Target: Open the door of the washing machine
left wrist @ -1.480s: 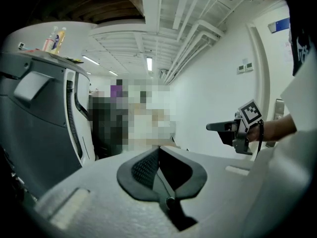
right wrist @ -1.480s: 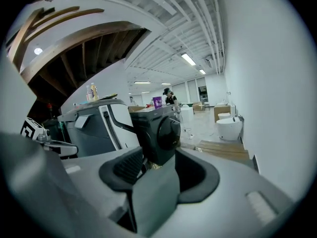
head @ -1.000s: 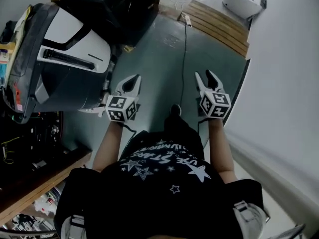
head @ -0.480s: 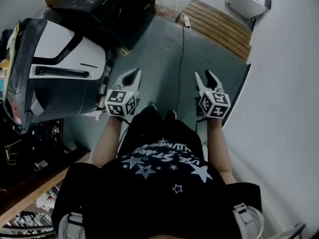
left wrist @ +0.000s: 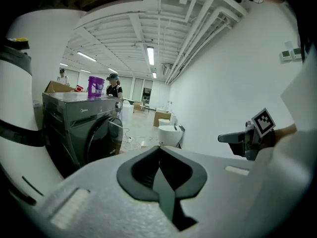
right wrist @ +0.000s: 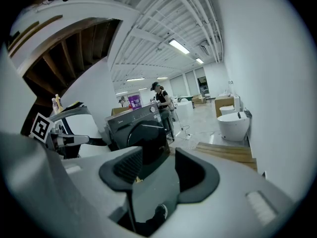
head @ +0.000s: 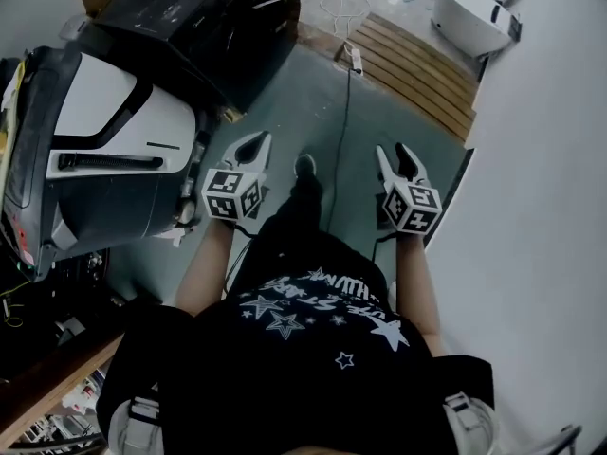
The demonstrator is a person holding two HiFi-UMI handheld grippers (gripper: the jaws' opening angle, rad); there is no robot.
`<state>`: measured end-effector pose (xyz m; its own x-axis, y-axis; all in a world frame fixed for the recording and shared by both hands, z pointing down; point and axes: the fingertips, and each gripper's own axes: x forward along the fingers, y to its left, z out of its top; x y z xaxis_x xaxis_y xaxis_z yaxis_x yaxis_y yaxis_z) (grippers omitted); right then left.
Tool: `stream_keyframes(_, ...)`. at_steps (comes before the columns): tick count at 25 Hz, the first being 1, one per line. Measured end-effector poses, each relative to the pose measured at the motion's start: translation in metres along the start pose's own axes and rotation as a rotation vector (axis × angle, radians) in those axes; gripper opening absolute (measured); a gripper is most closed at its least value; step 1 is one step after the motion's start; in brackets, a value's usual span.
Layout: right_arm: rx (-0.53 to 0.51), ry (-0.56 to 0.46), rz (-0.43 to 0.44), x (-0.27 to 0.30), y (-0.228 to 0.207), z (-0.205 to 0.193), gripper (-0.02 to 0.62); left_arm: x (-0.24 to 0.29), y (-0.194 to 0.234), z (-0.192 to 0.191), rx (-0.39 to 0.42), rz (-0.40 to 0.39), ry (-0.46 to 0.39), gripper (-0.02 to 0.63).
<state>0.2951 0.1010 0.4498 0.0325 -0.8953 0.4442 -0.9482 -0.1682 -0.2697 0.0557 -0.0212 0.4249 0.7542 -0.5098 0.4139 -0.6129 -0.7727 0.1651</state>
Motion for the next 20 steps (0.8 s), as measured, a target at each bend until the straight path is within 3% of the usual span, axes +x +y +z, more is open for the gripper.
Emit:
stream_keyframes(9, -0.04, 0.079, 0.017, 0.14, -0.016, 0.07, 0.21, 0.102, 0.095, 0.042, -0.067, 0.041, 0.024, 0.011)
stream_keyframes(14, -0.072, 0.115, 0.055, 0.229, 0.003, 0.115, 0.21, 0.144, 0.155, 0.053, -0.116, 0.075, 0.057, 0.011)
stream_keyframes(20, -0.202, 0.142, 0.152, 0.327, 0.034, 0.156, 0.21, 0.172, 0.208, 0.072, -0.151, 0.127, 0.038, 0.011)
